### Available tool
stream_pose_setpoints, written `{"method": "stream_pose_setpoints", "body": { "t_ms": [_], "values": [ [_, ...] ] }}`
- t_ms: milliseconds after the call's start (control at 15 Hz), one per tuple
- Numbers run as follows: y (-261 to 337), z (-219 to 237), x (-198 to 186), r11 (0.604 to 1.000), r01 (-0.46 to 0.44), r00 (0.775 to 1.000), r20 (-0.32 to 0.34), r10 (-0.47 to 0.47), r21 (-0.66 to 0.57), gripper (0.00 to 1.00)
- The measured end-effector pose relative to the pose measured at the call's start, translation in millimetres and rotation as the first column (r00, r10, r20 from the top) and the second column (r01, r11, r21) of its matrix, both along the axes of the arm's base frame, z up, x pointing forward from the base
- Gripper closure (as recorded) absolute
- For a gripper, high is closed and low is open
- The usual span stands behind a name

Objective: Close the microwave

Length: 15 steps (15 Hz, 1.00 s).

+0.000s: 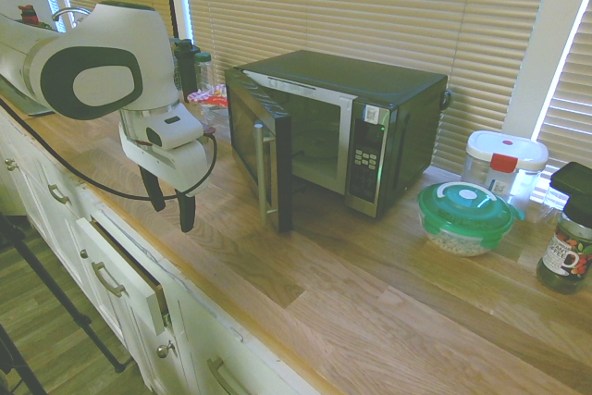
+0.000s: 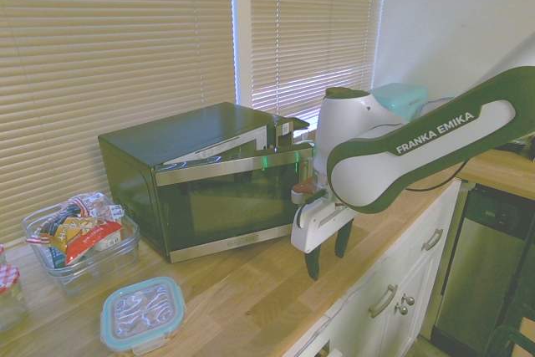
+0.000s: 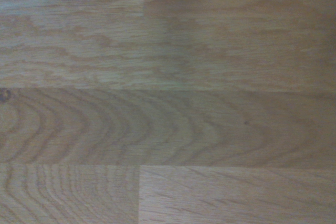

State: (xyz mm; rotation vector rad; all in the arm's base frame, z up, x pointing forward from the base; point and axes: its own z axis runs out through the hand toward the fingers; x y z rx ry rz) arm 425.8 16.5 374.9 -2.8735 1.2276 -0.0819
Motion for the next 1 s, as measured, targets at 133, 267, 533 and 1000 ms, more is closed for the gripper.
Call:
{"method": "stream_pose_setpoints", "body": {
  "t_ms": [133, 267, 533, 1000],
  "values": [
    [-0.2, -1.1, -0.7, 1.0, 0.008, 1.0, -0.008, -0.008, 0.0, 0.0],
    [-0.4, 1.0, 0.0, 1.0, 0.011, 1.0, 0.0, -0.011, 0.0, 0.0],
    [5.0, 27.0, 14.1, 1.0, 0.009, 0.999, 0.046, -0.009, -0.007, 0.0],
    [15.9, 72.7, 48.9, 1.0, 0.005, 0.996, 0.09, -0.003, -0.021, 0.0]
  ]
}}
